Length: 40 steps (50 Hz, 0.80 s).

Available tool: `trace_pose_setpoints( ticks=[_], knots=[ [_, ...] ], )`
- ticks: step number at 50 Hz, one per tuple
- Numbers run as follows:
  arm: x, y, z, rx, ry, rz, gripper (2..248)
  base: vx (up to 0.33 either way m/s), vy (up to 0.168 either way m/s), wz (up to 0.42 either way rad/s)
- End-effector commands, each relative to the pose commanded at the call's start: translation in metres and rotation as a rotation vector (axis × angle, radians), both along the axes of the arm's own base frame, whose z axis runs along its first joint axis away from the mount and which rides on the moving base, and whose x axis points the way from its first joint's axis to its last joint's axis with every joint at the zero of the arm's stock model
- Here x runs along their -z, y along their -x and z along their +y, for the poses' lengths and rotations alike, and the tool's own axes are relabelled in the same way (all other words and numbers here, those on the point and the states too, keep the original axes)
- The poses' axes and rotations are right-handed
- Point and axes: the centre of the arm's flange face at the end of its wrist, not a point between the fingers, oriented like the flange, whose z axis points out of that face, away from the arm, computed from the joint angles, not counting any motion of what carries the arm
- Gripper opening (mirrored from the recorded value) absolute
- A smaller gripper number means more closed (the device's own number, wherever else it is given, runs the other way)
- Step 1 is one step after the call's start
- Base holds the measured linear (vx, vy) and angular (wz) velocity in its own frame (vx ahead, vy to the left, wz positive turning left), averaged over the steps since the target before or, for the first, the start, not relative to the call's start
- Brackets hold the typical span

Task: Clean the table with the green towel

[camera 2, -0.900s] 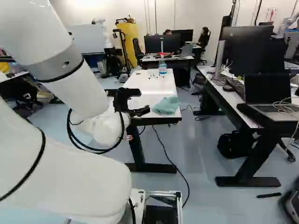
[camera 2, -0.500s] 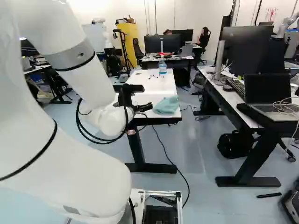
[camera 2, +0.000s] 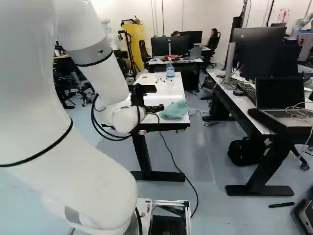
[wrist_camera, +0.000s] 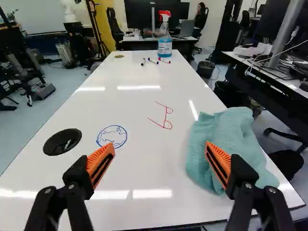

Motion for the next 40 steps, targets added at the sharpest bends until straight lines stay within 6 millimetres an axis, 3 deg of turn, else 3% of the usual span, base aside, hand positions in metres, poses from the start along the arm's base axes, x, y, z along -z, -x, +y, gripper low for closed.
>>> trace_pose_setpoints(
  ticks=[40],
  knots=[
    [-0.029, -0.015, -0.022, 0.056, 0.006, -0.050, 247, 0.000, 0.000, 0.000]
  ],
)
